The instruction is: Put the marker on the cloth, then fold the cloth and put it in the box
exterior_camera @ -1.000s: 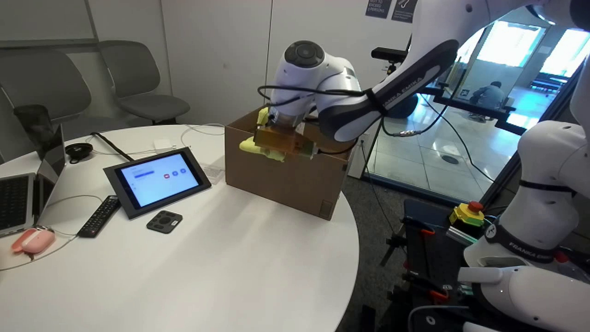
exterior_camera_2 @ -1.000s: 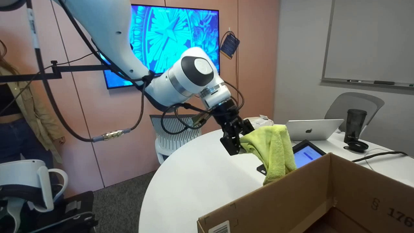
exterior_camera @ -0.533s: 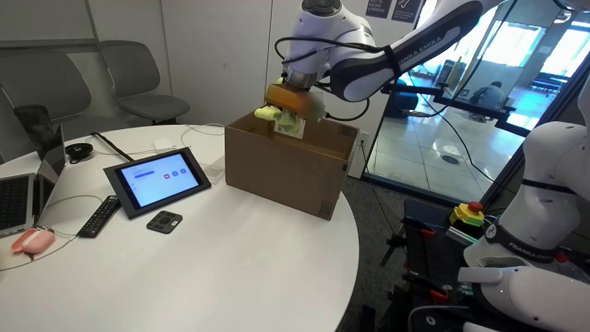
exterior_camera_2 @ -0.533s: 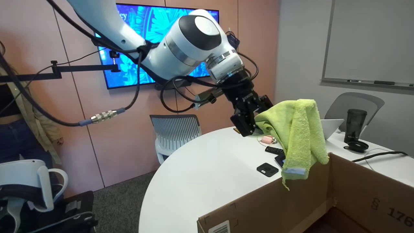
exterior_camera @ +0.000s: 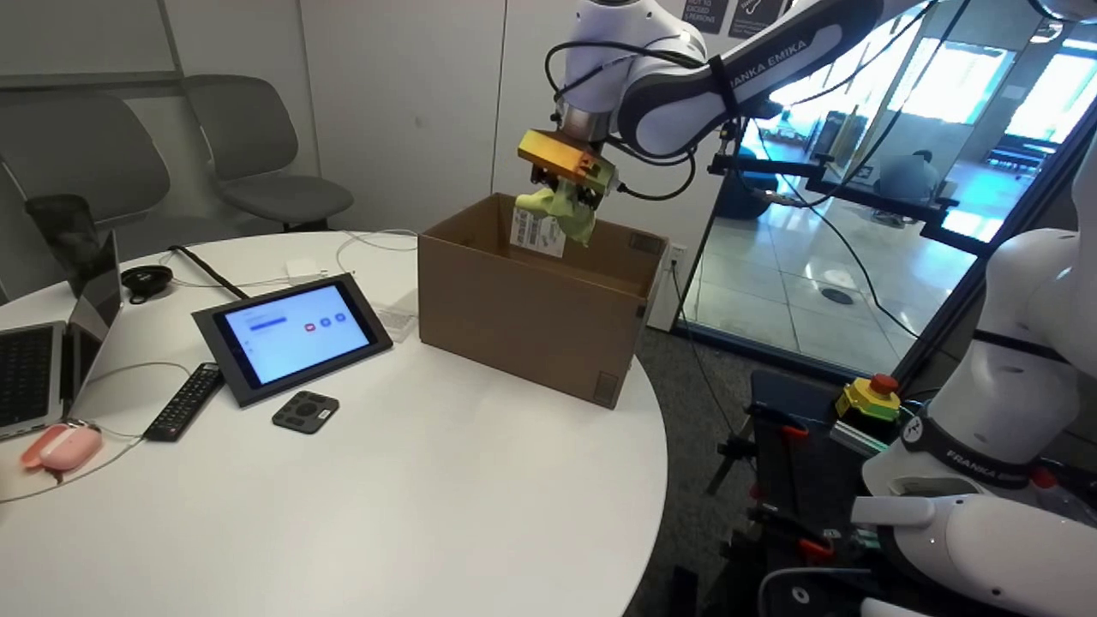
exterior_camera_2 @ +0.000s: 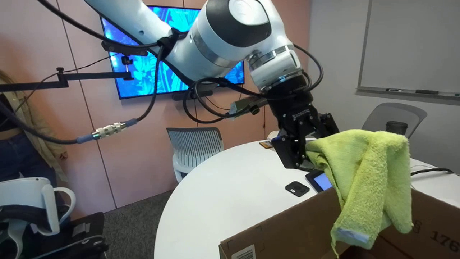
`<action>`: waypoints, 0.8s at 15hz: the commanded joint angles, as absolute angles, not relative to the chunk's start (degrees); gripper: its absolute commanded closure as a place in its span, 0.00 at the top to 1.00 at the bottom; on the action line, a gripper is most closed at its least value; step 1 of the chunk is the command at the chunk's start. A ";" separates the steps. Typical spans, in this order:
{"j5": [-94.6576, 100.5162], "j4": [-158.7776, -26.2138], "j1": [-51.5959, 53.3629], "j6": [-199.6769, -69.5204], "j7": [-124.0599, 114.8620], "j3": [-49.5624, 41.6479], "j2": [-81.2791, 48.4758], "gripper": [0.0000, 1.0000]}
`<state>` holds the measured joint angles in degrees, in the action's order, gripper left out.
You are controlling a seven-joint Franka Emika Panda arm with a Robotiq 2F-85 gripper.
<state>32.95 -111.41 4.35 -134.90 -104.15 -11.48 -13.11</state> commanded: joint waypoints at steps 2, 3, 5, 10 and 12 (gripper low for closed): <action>25.24 -106.03 -0.75 -134.77 -99.72 -11.14 -19.66 0.06; 23.64 -104.77 -1.57 -134.60 -99.03 -11.35 -21.58 0.06; 20.72 -102.06 -2.86 -134.29 -98.35 -11.75 -25.61 0.05; 13.82 -94.40 -4.85 -133.48 -96.38 -12.16 -35.01 0.36; 13.17 -97.59 -4.28 -133.44 -96.22 -12.94 -32.05 0.52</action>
